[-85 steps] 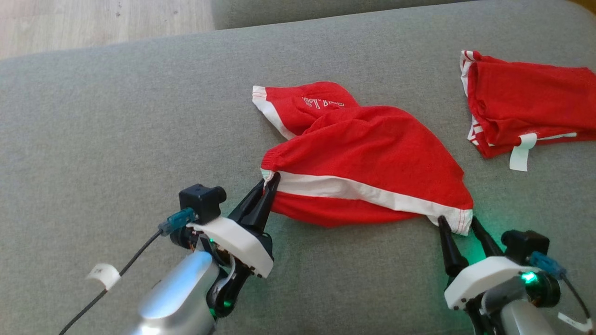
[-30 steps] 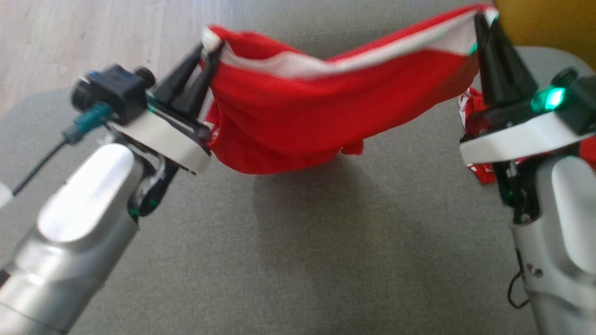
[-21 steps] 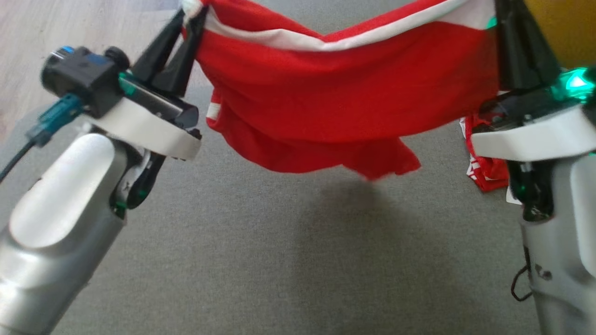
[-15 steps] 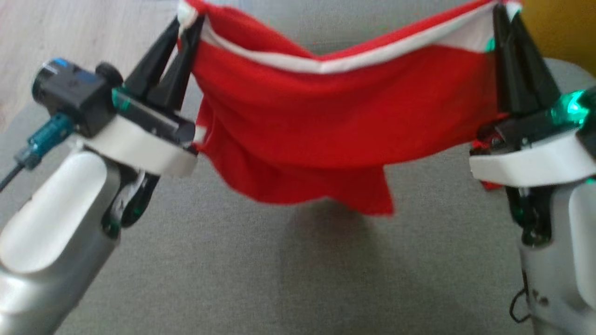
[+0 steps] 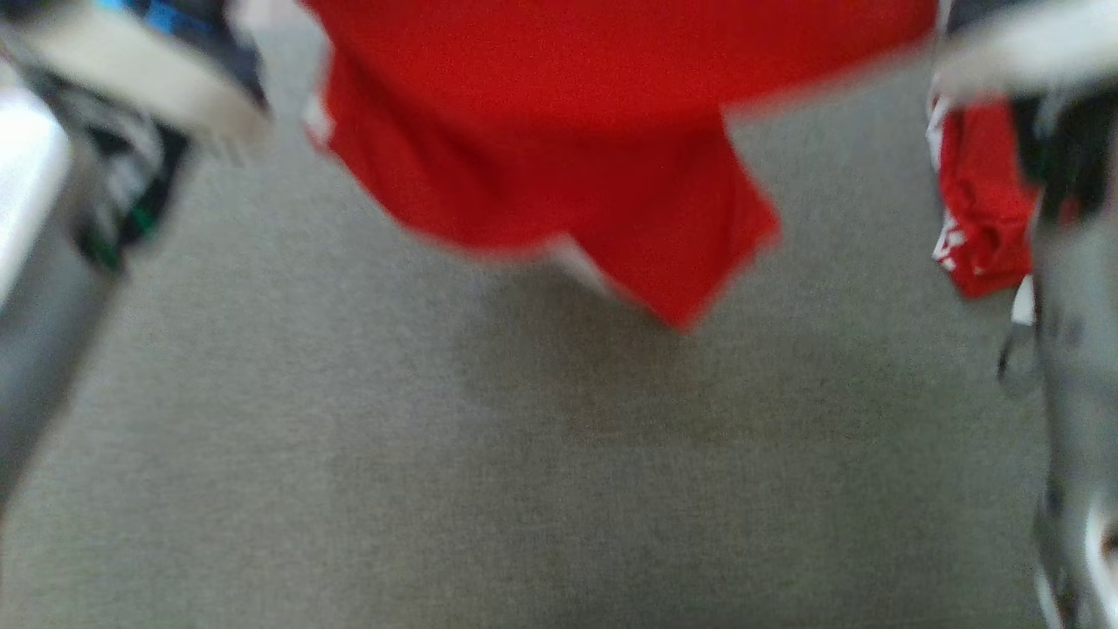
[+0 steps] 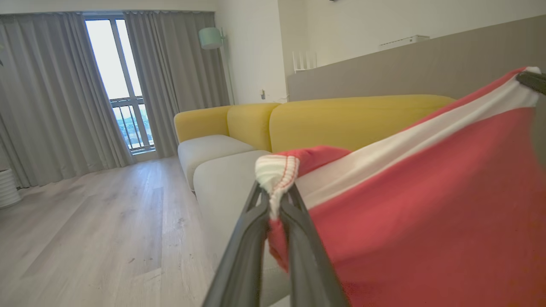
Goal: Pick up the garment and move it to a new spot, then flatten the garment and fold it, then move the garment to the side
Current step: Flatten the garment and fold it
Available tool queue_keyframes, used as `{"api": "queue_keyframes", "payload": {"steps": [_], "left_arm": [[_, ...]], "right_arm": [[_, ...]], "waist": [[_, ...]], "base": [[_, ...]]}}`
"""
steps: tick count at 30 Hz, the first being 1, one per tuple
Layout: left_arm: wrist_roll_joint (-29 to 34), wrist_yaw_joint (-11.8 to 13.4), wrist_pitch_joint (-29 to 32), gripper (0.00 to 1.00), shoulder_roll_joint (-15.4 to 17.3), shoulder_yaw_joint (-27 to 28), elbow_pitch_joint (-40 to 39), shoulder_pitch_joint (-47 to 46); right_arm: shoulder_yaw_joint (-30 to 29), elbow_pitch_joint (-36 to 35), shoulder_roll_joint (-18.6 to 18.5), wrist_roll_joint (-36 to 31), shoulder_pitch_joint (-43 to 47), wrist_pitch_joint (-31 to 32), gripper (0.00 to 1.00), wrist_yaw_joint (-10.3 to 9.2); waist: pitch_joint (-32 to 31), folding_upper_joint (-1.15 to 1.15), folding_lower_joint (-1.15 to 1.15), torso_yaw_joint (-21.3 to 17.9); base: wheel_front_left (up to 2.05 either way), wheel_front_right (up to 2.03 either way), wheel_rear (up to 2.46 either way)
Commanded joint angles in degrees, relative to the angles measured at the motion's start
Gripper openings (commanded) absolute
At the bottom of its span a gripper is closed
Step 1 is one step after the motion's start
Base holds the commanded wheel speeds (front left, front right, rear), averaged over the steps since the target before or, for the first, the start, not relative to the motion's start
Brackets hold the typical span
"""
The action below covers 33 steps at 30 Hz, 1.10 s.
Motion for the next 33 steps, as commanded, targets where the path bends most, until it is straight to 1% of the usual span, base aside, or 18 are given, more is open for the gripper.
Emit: {"api": "queue_keyframes", "payload": {"steps": [1,4,7,9,12,17,18,19,22,23,28,33], "left_arm": [[0.3,-0.9,-0.5,0.00,1.2,4.3,3.0,-8.1],[1.9,-2.3,-3.4,0.00,0.0,5.8,11.8,-17.3],[3.1,-3.3,-8.2,0.00,-1.8,7.1,19.2,-24.7],[3.8,-3.9,-11.4,0.00,-3.0,7.2,23.3,-27.8],[3.9,-4.9,-14.5,0.00,-5.0,6.2,28.4,-29.2],[3.1,-5.8,-16.6,0.00,-8.2,2.1,34.0,-24.9],[2.9,-5.9,-16.9,0.00,-8.8,0.9,34.7,-23.3],[2.0,-6.0,-17.2,0.00,-9.7,-1.8,35.2,-19.6],[-0.1,-6.0,-17.6,0.00,-9.5,-6.0,34.7,-13.4],[-0.1,-6.0,-17.6,0.00,-9.5,-6.0,34.7,-13.4],[-2.6,-6.0,-18.0,0.00,-7.7,-14.0,32.4,-3.4],[-3.9,-6.0,-18.1,0.00,-5.9,-21.0,30.6,3.4]], "right_arm": [[1.3,3.3,0.1,0.7,-8.2,-0.5,0.00,-0.04],[1.9,13.6,0.0,-1.0,-20.4,-4.0,0.00,-0.04],[-0.3,23.2,1.2,-3.8,-30.0,-9.3,0.00,-0.04],[-2.1,28.4,2.3,-5.8,-33.8,-12.5,0.00,-0.04],[-2.8,35.5,3.5,-7.8,-35.6,-16.0,0.00,-0.04],[1.4,45.1,3.9,-8.2,-31.8,-17.9,0.00,-0.04],[2.6,46.9,3.6,-7.9,-30.6,-18.1,0.00,-0.04],[5.0,50.2,3.1,-6.4,-27.7,-18.0,0.00,-0.04],[10.0,54.1,2.2,-3.5,-23.3,-17.1,0.00,-0.04],[10.0,54.1,2.2,-3.5,-23.3,-17.1,0.00,-0.04],[18.9,56.7,-0.8,4.1,-16.7,-14.0,0.00,-0.04],[28.2,54.1,-5.6,13.8,-10.7,-8.1,0.00,-0.04]], "waist": [[6.5,0.00,-0.02,-1.3],[9.9,0.00,-0.02,-2.0],[11.5,0.00,-0.02,-2.3],[12.0,0.00,-0.02,-2.2],[12.2,0.00,-0.02,-1.9],[12.0,0.00,-0.02,-0.5],[11.8,0.00,-0.02,-0.1],[11.1,0.00,-0.02,0.5],[9.7,0.00,-0.02,1.4],[9.7,0.00,-0.02,1.4],[6.8,0.00,-0.02,2.5],[3.6,0.00,-0.02,3.0]], "base": [[0.00,0.00,0.00],[0.00,0.00,0.00],[0.00,0.00,0.00],[0.00,0.00,0.00],[0.00,0.00,0.00],[0.00,0.00,0.00],[0.00,0.00,0.00],[0.00,0.00,0.00],[0.00,0.00,0.00],[0.00,0.00,0.00],[0.00,0.00,0.00],[0.00,0.00,0.00]]}}
